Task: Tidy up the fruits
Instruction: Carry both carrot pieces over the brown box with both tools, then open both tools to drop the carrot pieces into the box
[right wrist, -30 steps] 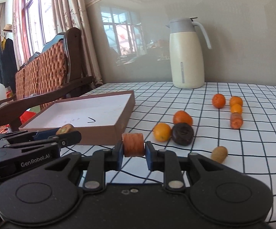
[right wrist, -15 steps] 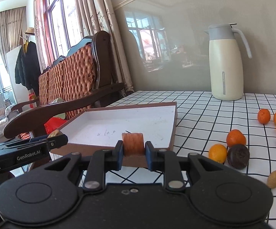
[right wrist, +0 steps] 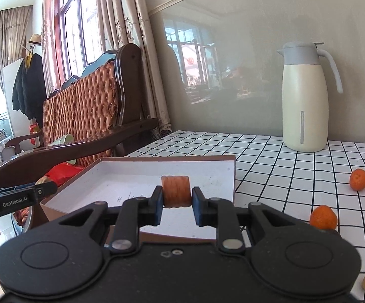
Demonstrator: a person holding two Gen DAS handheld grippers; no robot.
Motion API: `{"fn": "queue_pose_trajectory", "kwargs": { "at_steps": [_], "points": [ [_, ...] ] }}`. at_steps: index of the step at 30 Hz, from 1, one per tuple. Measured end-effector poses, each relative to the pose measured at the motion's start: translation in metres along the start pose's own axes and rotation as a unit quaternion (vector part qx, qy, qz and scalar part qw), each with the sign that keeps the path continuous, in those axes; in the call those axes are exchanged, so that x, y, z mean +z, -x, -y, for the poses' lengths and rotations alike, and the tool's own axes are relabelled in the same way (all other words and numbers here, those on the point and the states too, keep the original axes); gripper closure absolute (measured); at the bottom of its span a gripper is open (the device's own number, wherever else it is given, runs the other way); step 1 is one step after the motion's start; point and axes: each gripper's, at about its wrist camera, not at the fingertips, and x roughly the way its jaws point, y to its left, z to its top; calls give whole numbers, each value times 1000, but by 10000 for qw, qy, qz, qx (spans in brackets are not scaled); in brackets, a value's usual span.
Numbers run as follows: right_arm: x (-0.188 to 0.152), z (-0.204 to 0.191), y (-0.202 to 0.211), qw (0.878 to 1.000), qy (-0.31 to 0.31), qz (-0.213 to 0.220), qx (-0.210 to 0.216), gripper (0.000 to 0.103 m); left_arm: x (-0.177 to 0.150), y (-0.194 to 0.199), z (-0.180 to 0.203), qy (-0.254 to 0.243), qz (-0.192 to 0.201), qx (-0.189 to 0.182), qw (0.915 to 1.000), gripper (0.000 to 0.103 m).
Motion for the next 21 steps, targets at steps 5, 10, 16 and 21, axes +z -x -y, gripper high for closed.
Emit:
{"fn": "queue_pose_trajectory", "kwargs": {
  "at_steps": [5,10,16,21],
  "points": [
    [3,4,-16,9999,92,-24,-120,88,4,-17,-5,-25,-30,105,9999,68],
    [-3,10,-30,9994,112,-168,-281,88,3,-33,-8,3,-175,209,9996,68],
    [-8,17,-42,9988,0,-307,-383,88,-1,-42,-8,4,-305,284,9991,68],
    [-7,15,-49,9986,54,-340,-390,88,-3,-47,-8,-22,-370,339,9987,68]
  ]
}}
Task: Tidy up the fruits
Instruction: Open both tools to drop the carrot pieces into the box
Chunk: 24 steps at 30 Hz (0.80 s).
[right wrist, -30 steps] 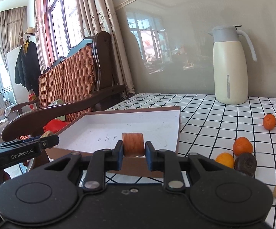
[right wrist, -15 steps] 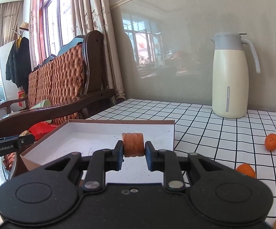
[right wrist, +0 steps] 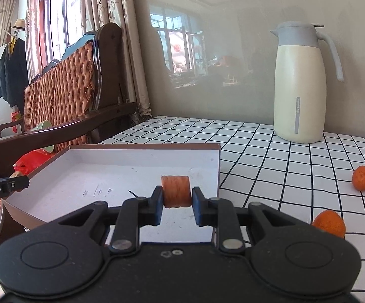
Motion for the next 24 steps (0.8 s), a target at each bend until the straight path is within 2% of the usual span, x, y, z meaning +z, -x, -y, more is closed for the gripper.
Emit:
{"fn": "queue_pose_trajectory", "kwargs": {
  "at_steps": [5,8,9,10,11,12,13,14,15,16,18,20,24],
  "points": [
    [0,-2,-9,10000,34,-91,-22,87,-1,-7,1,-1,-111,8,9999,68],
    [-1,-2,-9,9999,68,-27,-101,78,-2,-13,2,-4,-211,20,9998,68],
    [0,-3,-9,9999,81,25,-140,67,-2,-14,2,17,-243,20,9997,68],
    [0,-3,-8,9998,66,93,-163,46,-2,-15,2,35,-276,12,9996,68],
    [1,-2,-5,9996,33,199,-215,38,-2,-15,3,57,-307,4,9995,67],
    [1,-2,-1,9991,5,329,-272,29,-2,-15,3,102,-316,-12,9994,61],
    [2,-1,2,9985,-19,458,-305,26,0,-12,2,163,-248,-31,9996,32],
    [3,-1,5,9983,-19,518,-275,25,1,-7,1,214,-77,-90,9997,12],
    [4,0,7,9981,-10,566,-252,21,2,0,2,232,122,-46,9996,4],
    [5,0,9,9977,-11,622,-263,17,4,6,4,181,321,88,9993,0],
    [5,2,14,9971,-41,717,-262,11,8,15,6,87,605,234,9979,0],
    [7,4,20,9960,-126,846,-269,7,10,24,3,199,885,415,9950,0],
    [10,9,27,9946,-274,974,-213,6,15,31,-5,276,1072,699,9914,0]
  ]
}}
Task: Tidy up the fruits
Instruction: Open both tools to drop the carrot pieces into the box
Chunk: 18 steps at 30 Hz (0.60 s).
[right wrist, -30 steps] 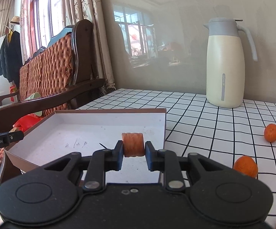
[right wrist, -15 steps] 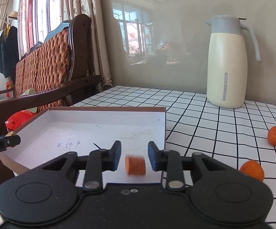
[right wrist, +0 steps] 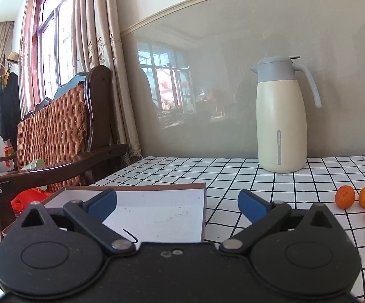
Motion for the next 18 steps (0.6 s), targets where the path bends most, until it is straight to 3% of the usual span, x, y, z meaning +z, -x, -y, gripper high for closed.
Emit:
{"fn": "queue_pose_trajectory", "kwargs": {
  "at_steps": [6,18],
  "points": [
    [-3,7,1,9998,-180,-95,-31,6,3,1,-8,144,-14,186,9997,0],
    [-7,17,23,9999,28,-56,-151,6,-1,4,20,-190,-173,-159,9995,0]
  ]
}}
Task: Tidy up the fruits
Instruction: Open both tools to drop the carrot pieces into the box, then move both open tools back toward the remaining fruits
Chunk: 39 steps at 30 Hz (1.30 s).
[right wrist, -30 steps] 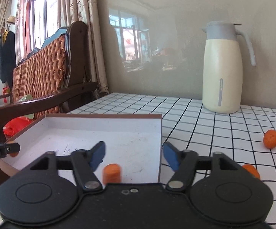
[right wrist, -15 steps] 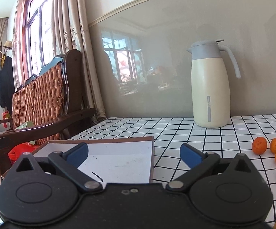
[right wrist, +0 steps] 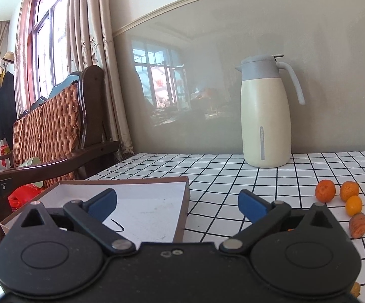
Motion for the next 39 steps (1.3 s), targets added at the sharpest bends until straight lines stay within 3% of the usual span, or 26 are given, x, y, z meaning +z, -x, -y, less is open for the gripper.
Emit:
{"fn": "queue_pose_trajectory", "kwargs": {
  "at_steps": [11,17,29,39],
  "points": [
    [-5,19,30,9993,252,47,-281,6,-3,19,40,-410,194,-415,9981,0],
    [-9,37,50,9984,286,29,-495,6,-6,35,70,-700,327,-948,9925,0],
    [-19,87,85,9947,67,-131,-1022,7,-15,60,130,-958,325,-1997,9746,0],
    [-28,116,104,9909,-109,-294,-1310,17,-28,77,180,-1256,231,-2696,9544,0]
  ]
}}
